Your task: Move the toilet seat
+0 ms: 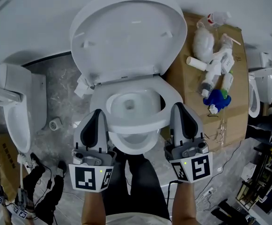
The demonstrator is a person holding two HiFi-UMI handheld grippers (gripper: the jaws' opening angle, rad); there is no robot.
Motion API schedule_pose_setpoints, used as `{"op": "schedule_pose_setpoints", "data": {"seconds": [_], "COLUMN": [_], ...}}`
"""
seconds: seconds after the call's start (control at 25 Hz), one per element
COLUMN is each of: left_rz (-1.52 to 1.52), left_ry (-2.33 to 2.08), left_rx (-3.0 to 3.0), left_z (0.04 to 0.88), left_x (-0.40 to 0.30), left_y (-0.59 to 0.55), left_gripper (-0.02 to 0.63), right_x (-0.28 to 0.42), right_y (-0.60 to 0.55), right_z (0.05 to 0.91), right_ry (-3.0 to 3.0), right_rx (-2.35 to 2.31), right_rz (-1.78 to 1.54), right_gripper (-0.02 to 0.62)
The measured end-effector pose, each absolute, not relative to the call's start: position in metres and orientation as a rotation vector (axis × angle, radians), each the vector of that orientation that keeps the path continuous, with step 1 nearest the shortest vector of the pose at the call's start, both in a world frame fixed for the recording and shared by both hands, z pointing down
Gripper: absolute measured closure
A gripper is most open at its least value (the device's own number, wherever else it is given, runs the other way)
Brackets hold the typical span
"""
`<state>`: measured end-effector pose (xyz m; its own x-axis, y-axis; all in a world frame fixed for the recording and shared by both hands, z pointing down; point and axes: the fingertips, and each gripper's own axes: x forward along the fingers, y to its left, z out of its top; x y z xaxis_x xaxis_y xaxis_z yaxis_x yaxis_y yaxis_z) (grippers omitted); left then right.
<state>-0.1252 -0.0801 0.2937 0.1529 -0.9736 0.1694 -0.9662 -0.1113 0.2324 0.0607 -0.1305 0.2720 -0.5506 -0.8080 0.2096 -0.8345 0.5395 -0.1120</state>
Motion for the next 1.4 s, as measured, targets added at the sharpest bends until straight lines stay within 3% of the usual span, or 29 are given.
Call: {"op": "schedule_pose_setpoints", "data": {"seconds": [1.4], "left_rz": [-0.076], "left_ry": [-1.997], "left_rx": [2.21], "left_z": [0.27], "left_x": [-0.149], "left_y": [-0.142], "left_gripper": [0.597], "right_x": [0.034], "right_y": [-0.2], "right_z": [0.252], "right_ry": [-2.704], "right_rx": [1.4], "right_rz": [0.205], "right_gripper": [0.579]}}
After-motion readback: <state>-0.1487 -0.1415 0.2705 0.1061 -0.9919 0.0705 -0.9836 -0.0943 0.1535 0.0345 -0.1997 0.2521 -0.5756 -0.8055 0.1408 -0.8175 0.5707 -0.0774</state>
